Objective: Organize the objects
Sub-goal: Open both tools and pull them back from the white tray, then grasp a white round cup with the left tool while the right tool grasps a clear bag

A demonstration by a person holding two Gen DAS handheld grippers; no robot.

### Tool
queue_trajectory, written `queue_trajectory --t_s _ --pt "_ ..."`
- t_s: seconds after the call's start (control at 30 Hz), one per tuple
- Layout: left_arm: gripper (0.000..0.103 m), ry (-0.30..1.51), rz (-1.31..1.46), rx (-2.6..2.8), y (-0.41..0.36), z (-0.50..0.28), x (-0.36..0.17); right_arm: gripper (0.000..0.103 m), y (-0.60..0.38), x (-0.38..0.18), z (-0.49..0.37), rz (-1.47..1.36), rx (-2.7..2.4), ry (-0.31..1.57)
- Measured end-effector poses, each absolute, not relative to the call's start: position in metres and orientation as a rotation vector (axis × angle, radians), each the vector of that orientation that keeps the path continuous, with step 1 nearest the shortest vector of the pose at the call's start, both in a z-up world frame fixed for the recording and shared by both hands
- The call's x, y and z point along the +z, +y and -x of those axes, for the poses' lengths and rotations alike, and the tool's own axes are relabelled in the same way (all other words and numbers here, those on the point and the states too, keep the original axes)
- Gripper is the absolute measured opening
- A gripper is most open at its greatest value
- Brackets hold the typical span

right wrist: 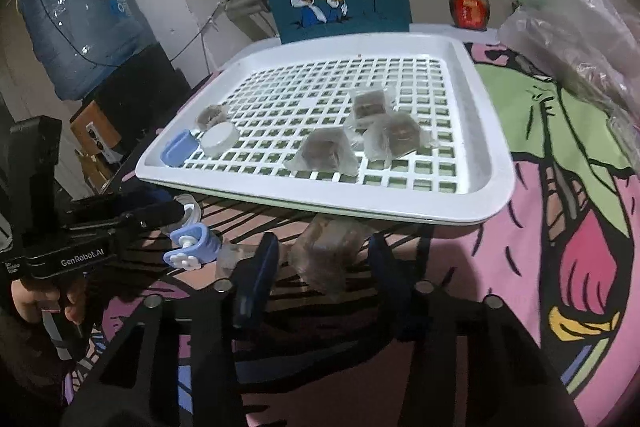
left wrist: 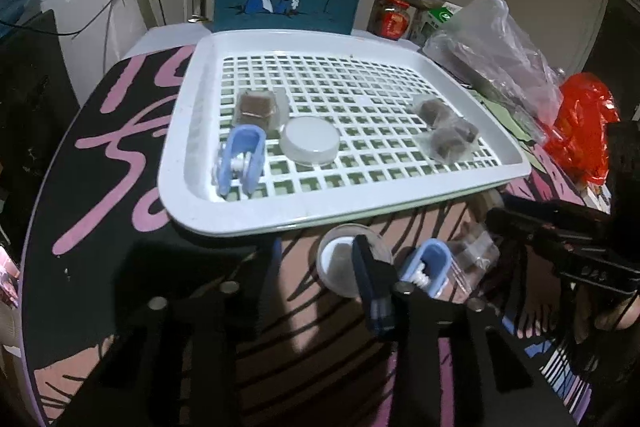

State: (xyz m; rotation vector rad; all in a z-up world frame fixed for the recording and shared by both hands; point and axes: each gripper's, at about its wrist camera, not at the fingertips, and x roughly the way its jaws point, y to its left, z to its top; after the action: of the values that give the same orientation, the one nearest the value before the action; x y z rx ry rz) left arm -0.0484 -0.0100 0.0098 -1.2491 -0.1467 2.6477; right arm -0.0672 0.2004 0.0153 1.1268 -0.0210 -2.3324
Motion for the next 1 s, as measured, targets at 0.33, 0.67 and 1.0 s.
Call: queue_trajectory --t_s 0.33,0.67,1.0 --pt "0.005 -0.101 1.248 2.636 -0.004 0.044 0.011 0.027 0.199 0.012 0.064 -1.143 -2.313 0.003" --pt "0.005 -0.097 1.071 2.701 -0.006 0.019 0.028 0.027 0.212 0.027 0.039 -1.011 -2.343 -0.009" --pt "0.005 -0.090 1.039 2.712 -0.005 0.016 0.031 0.027 0.205 0.042 0.017 -0.847 -2.379 0.072"
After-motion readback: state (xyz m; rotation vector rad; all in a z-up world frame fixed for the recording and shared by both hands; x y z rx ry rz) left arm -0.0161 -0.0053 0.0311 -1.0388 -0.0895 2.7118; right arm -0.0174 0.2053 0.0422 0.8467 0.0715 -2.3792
